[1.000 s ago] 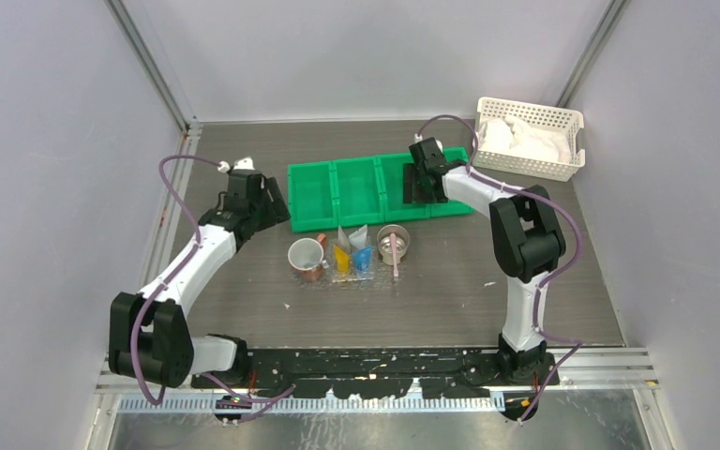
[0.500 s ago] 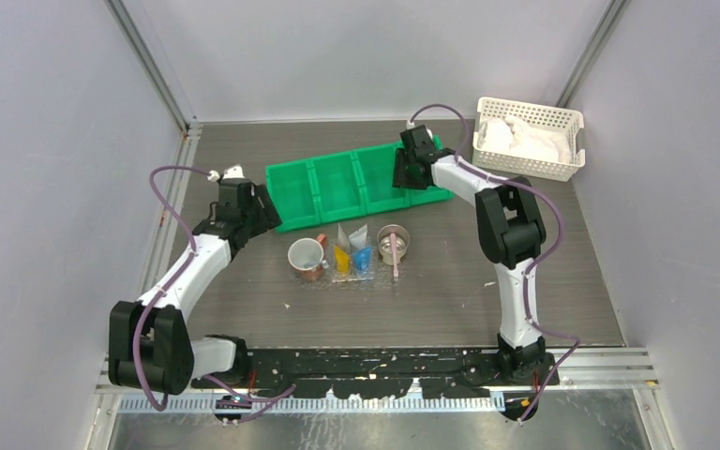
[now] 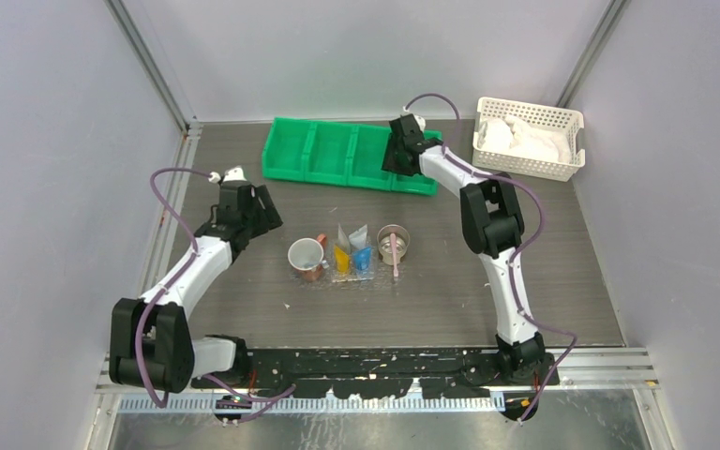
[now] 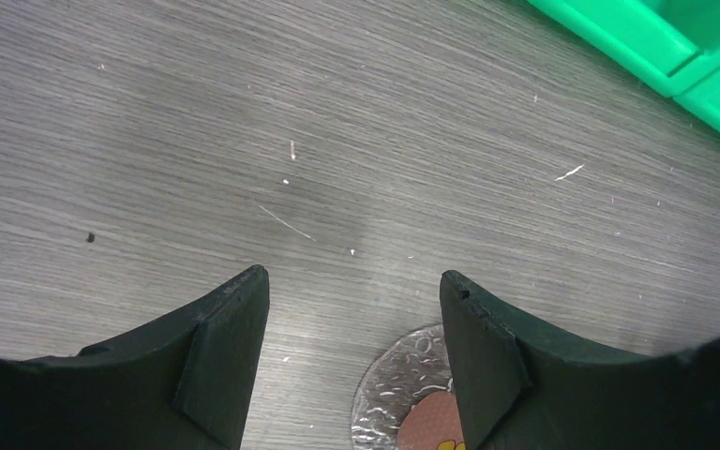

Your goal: Prepare toiletry sets of a toothbrush and toothpaste on the tray

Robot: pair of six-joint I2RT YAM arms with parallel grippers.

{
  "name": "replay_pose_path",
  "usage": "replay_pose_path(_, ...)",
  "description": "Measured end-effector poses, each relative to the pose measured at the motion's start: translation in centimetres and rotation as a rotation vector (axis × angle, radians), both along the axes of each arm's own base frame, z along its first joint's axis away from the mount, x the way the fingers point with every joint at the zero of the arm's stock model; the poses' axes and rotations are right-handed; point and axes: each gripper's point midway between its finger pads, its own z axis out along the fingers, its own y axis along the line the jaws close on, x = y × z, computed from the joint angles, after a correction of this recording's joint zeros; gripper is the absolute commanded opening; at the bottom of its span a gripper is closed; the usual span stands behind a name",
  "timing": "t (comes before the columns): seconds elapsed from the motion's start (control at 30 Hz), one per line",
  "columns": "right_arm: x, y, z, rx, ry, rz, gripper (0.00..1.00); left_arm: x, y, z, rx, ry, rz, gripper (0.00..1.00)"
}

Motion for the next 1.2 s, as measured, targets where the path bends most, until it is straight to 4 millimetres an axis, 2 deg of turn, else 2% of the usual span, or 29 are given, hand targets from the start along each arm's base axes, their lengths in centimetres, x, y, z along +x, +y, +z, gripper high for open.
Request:
replay_pose_path(0.17, 1.9, 0.7, 0.1, -0.009, -0.031, 0.013, 0.38, 0.5, -0.3, -0.4, -0.003, -0.002, -0.013, 0.68)
replay_pose_path(0.3, 2.1, 0.8, 0.2, -0.037, -0.045, 0.049, 0.40, 0.7, -0.5, -1.1, 0.000, 0.003, -0.037, 0.68)
replay_pose_path(0.33, 2.1, 0.7, 0.2, -0.045, -0.048, 0.057, 0.44, 0.7, -0.6, -1.3, 0.000, 0.006, -0.042, 0.68)
replay_pose_path(0.4, 2.2, 0.6, 0.2, -0.066, -0.057, 0.073, 0.68, 0.6, -0.7, -1.5, -0.002, 0.011, -0.053, 0.68)
replay_pose_path(0.43, 2.2, 0.5, 0.0, -0.071, -0.060, 0.080, 0.91, 0.6, -0.7, -1.5, -0.001, 0.010, -0.056, 0.68)
replay_pose_path(0.47, 2.2, 0.5, -0.2, -0.074, -0.065, 0.088, 0.98, 0.6, -0.8, -1.5, 0.002, 0.009, -0.063, 0.69)
replay_pose_path(0.53, 2.0, 0.3, 0.1, -0.075, -0.094, 0.097, 1.00, 0.7, -0.8, -1.4, 0.006, 0.006, -0.071, 0.70)
replay_pose_path(0.63, -0.2, -0.7, 0.6, -0.090, -0.097, 0.115, 1.00, 0.6, -0.8, -1.1, 0.014, -0.002, -0.083, 0.73)
replay_pose_path(0.67, -1.0, -1.2, 1.1, -0.094, -0.103, 0.119, 1.00, 0.4, -0.7, -0.7, 0.018, -0.010, -0.087, 0.94)
replay_pose_path(0.7, -1.7, -1.6, 1.8, -0.100, -0.110, 0.118, 1.00, 0.3, -0.7, -0.1, 0.021, -0.023, -0.090, 0.99)
replay_pose_path(0.73, -2.6, -2.2, 2.8, -0.102, -0.136, 0.115, 1.00, 0.0, -0.6, 0.7, 0.027, -0.043, -0.094, 1.00)
replay_pose_path(0.8, -4.9, -3.8, 5.4, -0.106, -0.204, 0.099, 1.00, -0.7, -0.4, 3.7, 0.029, -0.122, -0.093, 1.00)
replay_pose_path(0.87, -7.2, -5.5, 8.4, -0.097, -0.290, 0.071, 1.00, -1.4, -0.2, 6.8, 0.029, -0.224, -0.093, 1.00)
replay_pose_path(0.9, -8.7, -6.7, 10.5, -0.097, -0.348, 0.043, 1.00, -2.2, 0.0, 8.9, 0.026, -0.298, -0.092, 1.00)
replay_pose_path(0.97, -10.7, -8.9, 14.8, -0.090, -0.462, -0.022, 1.00, -3.9, 0.3, 11.7, 0.022, -0.413, -0.088, 1.00)
replay_pose_path(1.07, -12.5, -11.7, 19.7, -0.091, -0.608, -0.120, 1.00, -5.9, 0.5, 12.4, 0.026, -0.503, -0.103, 1.00)
replay_pose_path(1.1, -13.0, -12.5, 20.2, -0.099, -0.633, -0.144, 1.00, -6.2, 0.5, 12.0, 0.029, -0.510, -0.110, 1.00)
replay_pose_path(1.17, -14.0, -14.1, 19.3, -0.132, -0.656, -0.191, 1.00, -6.6, 0.6, 10.2, 0.042, -0.487, -0.116, 1.00)
replay_pose_path(1.2, -14.7, -15.2, 17.7, -0.166, -0.636, -0.219, 1.00, -6.7, 0.8, 8.7, 0.053, -0.459, -0.108, 1.00)
